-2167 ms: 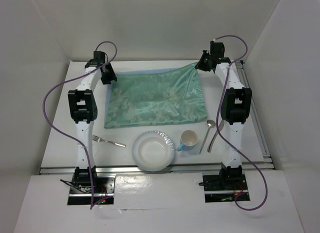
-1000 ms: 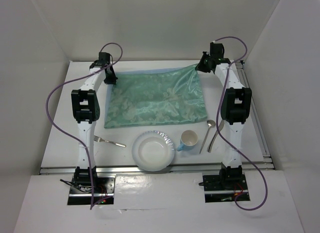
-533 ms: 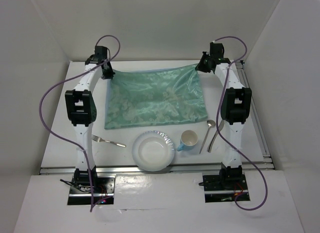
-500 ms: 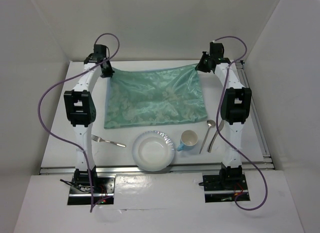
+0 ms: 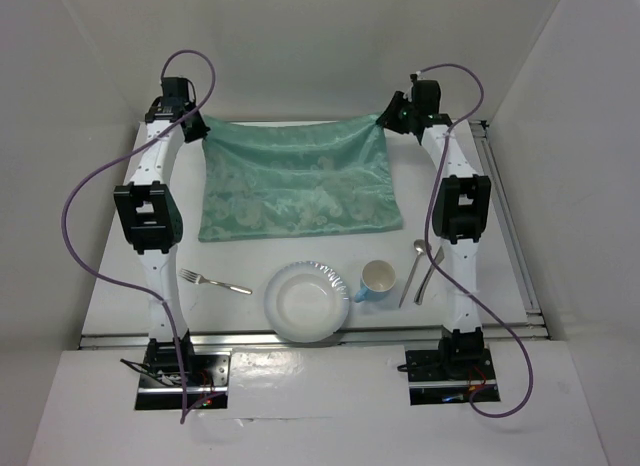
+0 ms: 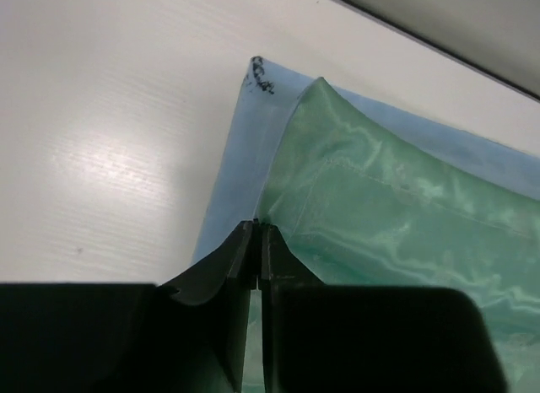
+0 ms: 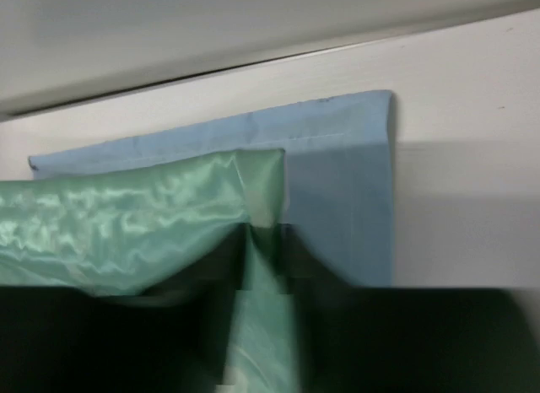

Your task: Set the dinner table for one person

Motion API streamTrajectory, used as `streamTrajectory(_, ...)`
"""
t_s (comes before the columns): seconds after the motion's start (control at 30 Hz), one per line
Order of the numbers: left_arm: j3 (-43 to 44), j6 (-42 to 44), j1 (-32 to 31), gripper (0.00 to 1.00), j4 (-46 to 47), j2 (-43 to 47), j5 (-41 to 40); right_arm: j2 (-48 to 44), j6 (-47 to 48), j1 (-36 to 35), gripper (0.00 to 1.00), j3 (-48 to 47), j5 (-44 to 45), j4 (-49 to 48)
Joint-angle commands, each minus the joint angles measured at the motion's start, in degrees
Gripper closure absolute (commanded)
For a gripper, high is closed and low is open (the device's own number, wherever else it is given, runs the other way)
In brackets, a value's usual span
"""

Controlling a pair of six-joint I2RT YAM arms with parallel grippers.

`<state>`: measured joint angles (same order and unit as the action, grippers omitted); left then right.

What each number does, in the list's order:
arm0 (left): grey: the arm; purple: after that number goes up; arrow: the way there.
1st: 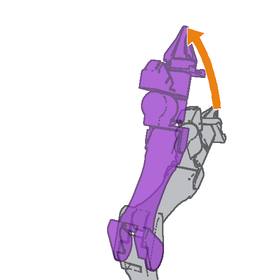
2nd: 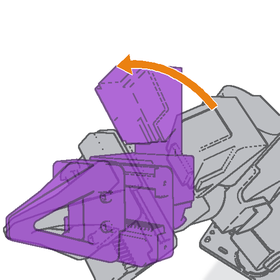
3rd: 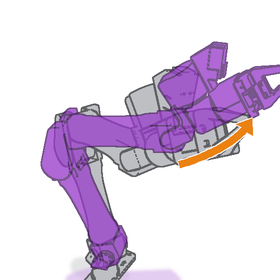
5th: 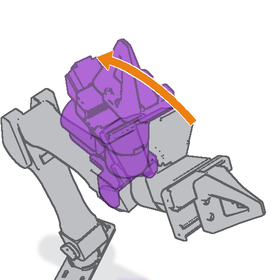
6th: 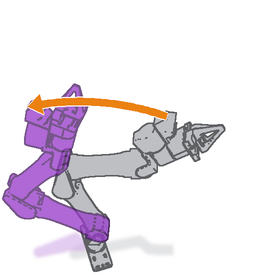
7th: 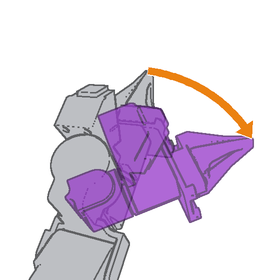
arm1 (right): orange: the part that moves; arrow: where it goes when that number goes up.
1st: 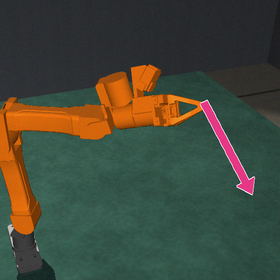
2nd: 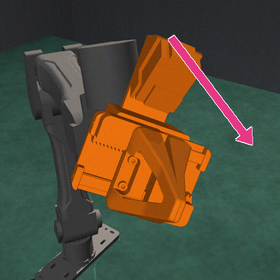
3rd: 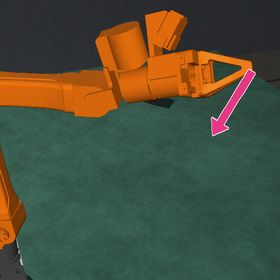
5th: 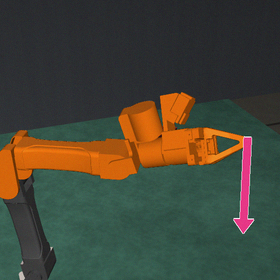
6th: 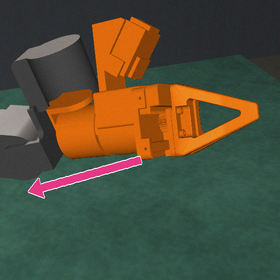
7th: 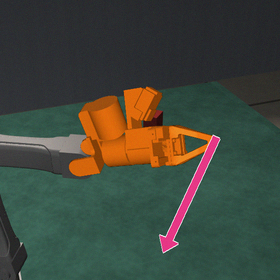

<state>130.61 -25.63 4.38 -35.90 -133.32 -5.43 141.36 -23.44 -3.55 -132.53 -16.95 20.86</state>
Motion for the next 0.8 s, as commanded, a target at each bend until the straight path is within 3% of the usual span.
streamTrajectory(0.0, 5.43, 0.14, -0.25, 0.77, 0.76, -4.83, 2.53, 5.32, -0.64, -0.75, 0.53, -4.74, -2.3, -2.94)
streamTrajectory(0.03, 7.97, 0.14, 0.27, 0.33, 0.13, -7.11, 3.58, 6.03, -0.64, -0.75, 0.19, -5.54, -2.3, -2.93)
streamTrajectory(0.1, 8.0, 0.14, 0.28, 0.0, 0.13, -7.66, 4.38, 5.51, -0.64, -0.75, 0.08, -5.02, -2.3, -2.32)
streamTrajectory(0.17, 4.23, -0.39, 0.28, 0.0, 1.26, -4.95, 4.38, 1.83, -0.64, -0.75, 0.01, -0.91, 0.15, -2.32)
streamTrajectory(0.33, -2.45, -0.39, 0.28, 0.0, 1.45, 3.66, 2.97, -10.38, 0.67, -0.75, 0.01, 12.36, 6.48, -3.9)
streamTrajectory(0.43, -10.7, 0.14, 0.28, 0.0, 0.92, 10.95, 4.28, -17.42, 2.08, -1.28, 0.04, 19.92, 7.11, -2.32)
streamTrajectory(0.53, -20.28, 1.36, -1.12, 0.14, 1.44, 16.48, 4.29, -22.17, 3.39, -1.9, 0.21, 28.01, 7.63, 0.58)
streamTrajectory(0.57, -25.61, 1.37, -2.09, 0.35, 1.97, 17.64, 4.29, -23.92, 3.4, -1.9, 0.45, 32.29, 7.63, 0.58)
streamTrajectory(0.67, -32.15, 0.75, -2.89, 0.76, 3.29, 19.76, 4.19, -25.95, 3.4, -2.42, 0.85, 39.68, 5.71, 0.58)
streamTrajectory(0.7, -34.87, 0.06, -3.58, 0.98, 3.29, 19.76, 4.2, -26.48, 2.71, -2.42, 0.91, 41.2, 5.18, 0.58)
streamTrajectory(0.77, -36.73, -1.09, -4.29, 1.0, 3.81, 19.76, 4.2, -27.19, 1.91, -2.95, 1.0, 43.66, 3.51, 0.58)
